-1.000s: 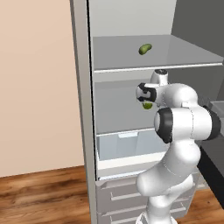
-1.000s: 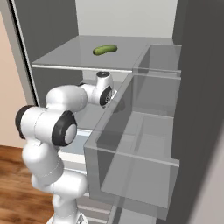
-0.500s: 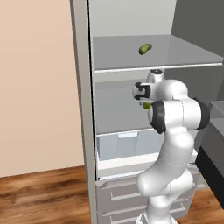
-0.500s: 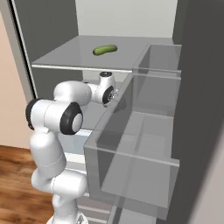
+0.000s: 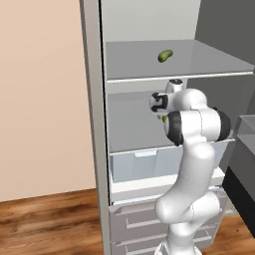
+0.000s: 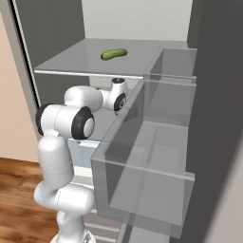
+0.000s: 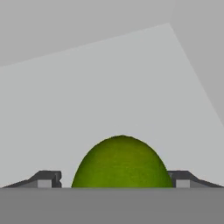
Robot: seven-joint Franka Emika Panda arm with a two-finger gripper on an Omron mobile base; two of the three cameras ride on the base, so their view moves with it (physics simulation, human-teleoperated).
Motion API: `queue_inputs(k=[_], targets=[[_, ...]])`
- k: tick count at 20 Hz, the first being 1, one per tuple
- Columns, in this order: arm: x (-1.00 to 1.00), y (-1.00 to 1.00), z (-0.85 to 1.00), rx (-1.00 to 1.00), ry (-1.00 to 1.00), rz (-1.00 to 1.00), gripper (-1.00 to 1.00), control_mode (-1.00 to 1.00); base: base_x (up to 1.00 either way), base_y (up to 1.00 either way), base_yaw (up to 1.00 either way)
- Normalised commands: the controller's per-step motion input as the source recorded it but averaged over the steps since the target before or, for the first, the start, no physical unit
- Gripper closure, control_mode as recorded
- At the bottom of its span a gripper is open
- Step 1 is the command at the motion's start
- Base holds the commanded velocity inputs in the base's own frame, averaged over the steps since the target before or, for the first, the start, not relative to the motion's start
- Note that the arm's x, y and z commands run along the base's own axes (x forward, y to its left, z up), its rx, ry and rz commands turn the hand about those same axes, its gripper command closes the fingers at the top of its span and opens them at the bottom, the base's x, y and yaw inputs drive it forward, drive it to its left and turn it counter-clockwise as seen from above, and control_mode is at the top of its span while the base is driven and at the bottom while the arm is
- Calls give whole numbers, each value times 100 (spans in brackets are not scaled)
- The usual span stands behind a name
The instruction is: Place the cold items (cucumber and lime) from the fridge in one tupperware on the dining counter. Place the warm items (hot dog and kebab skewer) in the stove area in another tupperware.
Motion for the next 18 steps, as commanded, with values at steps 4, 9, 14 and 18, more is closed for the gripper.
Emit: queue_inputs(k=[4,9,14,18], targets=[[5,0,-38,0,3,0,100,-100,0,0,0],[-27,1,-42,0,-15,0,100,-100,0,0,0],[-32,3,-48,2,-14,0,100,-100,0,0,0],[-66,1,-11,0,-5,0,100,-100,0,0,0]])
